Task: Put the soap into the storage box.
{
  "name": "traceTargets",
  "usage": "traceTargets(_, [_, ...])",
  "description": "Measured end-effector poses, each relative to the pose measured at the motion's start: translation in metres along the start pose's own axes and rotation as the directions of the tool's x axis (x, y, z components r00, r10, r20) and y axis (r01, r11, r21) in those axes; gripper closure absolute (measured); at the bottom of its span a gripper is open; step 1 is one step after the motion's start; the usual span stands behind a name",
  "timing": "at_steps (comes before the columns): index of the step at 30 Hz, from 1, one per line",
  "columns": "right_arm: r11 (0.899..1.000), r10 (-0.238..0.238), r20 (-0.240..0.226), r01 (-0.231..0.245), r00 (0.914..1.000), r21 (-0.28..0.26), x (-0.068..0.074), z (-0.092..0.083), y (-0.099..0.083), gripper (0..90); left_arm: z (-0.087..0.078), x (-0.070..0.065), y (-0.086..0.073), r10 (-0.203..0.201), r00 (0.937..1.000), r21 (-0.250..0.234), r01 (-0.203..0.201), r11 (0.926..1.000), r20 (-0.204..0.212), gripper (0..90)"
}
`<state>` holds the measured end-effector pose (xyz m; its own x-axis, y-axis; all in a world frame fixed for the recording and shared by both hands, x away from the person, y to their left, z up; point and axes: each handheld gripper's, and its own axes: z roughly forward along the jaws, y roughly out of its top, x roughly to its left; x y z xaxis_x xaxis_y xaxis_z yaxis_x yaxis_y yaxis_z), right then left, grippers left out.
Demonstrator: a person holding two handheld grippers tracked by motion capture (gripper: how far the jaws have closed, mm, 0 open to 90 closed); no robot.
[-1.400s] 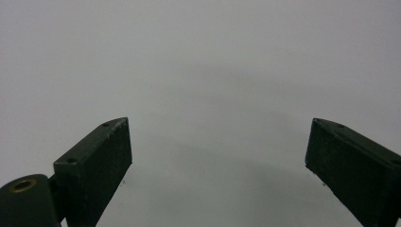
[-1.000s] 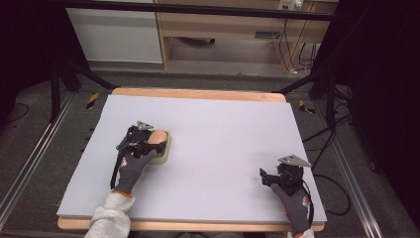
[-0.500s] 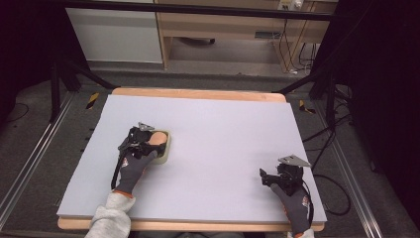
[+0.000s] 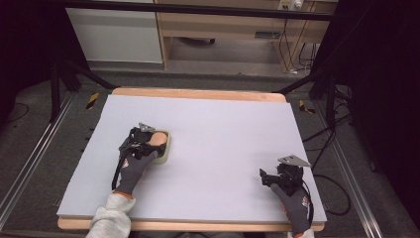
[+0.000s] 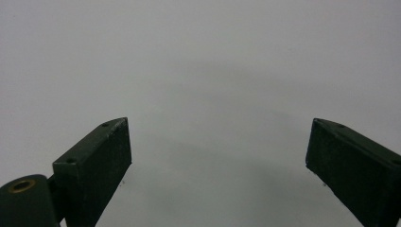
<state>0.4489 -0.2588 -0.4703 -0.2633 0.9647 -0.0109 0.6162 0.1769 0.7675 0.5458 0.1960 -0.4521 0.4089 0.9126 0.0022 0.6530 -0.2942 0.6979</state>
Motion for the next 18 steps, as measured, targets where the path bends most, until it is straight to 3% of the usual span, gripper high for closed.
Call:
traceTargets(10, [1.0,-0.008,0.0,0.008,1.0,-0.003,-0.001,0.0,0.0,8.0,-0.008,0.002,0.0,-0.013,0.9997,-0.021,0.014,0.9997,0.018,26.3])
traceTargets(18, [1.0,0.002,0.007,-0.002,1.0,-0.011,-0.001,-0.002,0.0,7.8,-0.03,0.001,-0.001,-0.006,0.9988,-0.072,0.01,0.9974,0.049,25.4])
